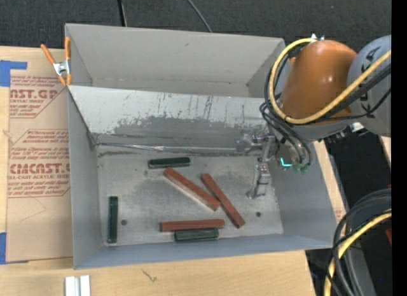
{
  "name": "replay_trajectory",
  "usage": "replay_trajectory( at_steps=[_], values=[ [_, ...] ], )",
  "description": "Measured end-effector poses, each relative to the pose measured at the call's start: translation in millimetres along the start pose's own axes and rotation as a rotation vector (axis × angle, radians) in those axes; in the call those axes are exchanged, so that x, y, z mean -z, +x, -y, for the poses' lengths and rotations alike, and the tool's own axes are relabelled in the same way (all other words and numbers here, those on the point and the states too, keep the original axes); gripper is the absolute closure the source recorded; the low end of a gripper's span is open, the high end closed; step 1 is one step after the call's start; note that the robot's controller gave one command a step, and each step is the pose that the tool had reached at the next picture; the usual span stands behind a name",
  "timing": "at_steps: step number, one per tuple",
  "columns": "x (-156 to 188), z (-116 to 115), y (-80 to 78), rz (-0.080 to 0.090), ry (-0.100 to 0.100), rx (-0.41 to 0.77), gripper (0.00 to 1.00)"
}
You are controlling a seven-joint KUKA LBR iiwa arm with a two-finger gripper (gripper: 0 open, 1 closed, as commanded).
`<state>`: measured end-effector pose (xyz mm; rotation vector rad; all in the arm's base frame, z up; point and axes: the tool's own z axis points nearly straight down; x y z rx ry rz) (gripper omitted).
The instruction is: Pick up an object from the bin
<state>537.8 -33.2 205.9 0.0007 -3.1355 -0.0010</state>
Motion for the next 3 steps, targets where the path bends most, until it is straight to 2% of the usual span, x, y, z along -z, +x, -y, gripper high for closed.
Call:
replay_trajectory(
  at_steps=[1,2,3],
  values=[
    [4,0,-1.6,0.008,0.001,0.001,0.00],
    [-37,-11,-5.8,0.017,0.002,0.011,0.00],
    [-84,-20,-6.8,0.008,-0.001,-0.180,0.00]
  ],
)
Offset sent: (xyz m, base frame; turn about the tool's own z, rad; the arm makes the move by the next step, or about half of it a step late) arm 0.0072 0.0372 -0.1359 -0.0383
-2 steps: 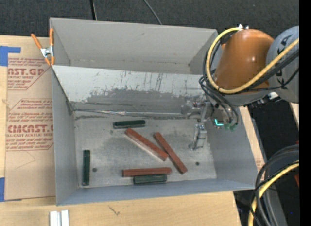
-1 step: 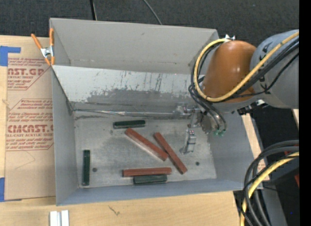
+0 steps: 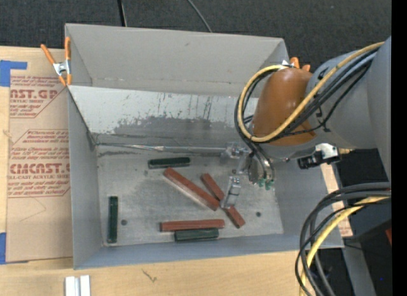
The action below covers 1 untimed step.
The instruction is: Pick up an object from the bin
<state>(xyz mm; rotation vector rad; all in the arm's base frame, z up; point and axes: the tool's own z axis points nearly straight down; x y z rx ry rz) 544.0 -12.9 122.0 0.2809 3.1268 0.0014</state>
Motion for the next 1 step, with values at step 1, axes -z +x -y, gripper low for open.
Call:
replay_trajectory(
  at_steps=[1],
  values=[
    [-44.5,-48.4,6.0,-0.001,0.001,0.347,1.00]
  ],
)
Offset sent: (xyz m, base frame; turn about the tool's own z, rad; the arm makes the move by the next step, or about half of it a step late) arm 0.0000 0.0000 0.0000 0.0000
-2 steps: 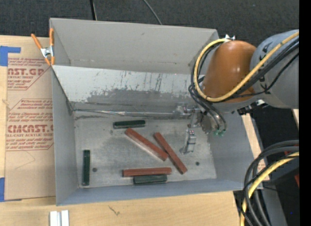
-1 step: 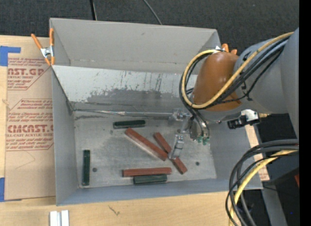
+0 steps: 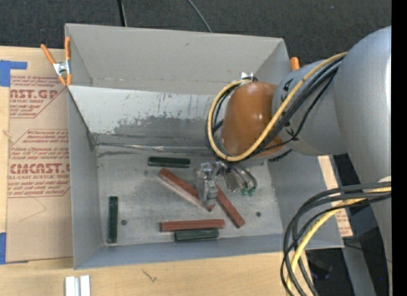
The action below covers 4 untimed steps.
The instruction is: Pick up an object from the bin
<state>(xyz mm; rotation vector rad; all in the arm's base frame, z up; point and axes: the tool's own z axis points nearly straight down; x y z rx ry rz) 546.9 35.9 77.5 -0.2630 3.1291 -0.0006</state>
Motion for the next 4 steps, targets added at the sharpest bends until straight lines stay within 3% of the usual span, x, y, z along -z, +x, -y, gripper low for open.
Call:
replay_trajectory(
  at_steps=[1,2,3,4],
  values=[
    [0,0,0.0,0.001,-0.001,-0.001,0.00],
    [0,0,0.1,0.000,-0.001,-0.001,0.00],
    [5,16,11.1,-0.001,-0.001,0.034,0.00],
    [5,-35,-17.3,0.001,-0.002,-0.116,1.00]
  ],
)
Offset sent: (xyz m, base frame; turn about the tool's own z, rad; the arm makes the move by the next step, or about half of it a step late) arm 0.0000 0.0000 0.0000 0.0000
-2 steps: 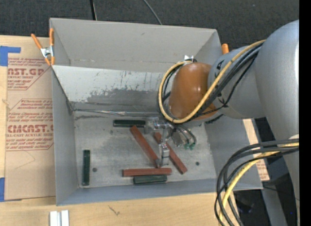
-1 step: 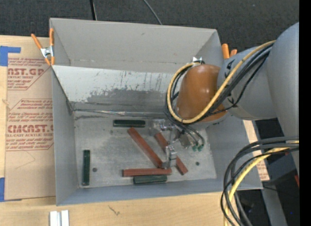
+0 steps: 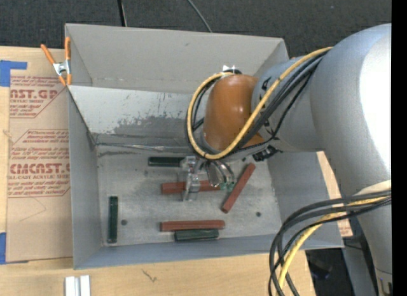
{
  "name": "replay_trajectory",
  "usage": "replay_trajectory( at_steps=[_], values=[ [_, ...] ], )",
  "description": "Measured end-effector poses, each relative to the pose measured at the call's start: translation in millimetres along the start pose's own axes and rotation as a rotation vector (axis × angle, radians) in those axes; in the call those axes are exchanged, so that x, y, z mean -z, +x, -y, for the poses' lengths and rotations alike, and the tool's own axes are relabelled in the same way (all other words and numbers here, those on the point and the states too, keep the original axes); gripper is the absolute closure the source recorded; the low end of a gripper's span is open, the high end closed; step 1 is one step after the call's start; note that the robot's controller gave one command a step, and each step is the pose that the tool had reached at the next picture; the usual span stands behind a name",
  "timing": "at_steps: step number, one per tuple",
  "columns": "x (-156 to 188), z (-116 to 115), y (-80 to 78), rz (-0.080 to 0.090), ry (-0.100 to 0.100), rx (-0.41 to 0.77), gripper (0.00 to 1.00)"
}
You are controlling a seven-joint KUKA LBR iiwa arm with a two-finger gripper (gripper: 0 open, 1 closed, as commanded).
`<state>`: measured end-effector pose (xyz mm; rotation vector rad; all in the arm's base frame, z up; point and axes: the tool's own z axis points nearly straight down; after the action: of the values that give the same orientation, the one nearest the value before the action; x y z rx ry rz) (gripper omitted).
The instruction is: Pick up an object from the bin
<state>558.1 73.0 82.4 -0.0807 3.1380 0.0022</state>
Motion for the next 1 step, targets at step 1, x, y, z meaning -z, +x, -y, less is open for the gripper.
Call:
replay_trajectory(
  at_steps=[1],
  values=[
    [0.0,0.0,0.0,0.000,0.000,0.000,1.00]
  ],
)
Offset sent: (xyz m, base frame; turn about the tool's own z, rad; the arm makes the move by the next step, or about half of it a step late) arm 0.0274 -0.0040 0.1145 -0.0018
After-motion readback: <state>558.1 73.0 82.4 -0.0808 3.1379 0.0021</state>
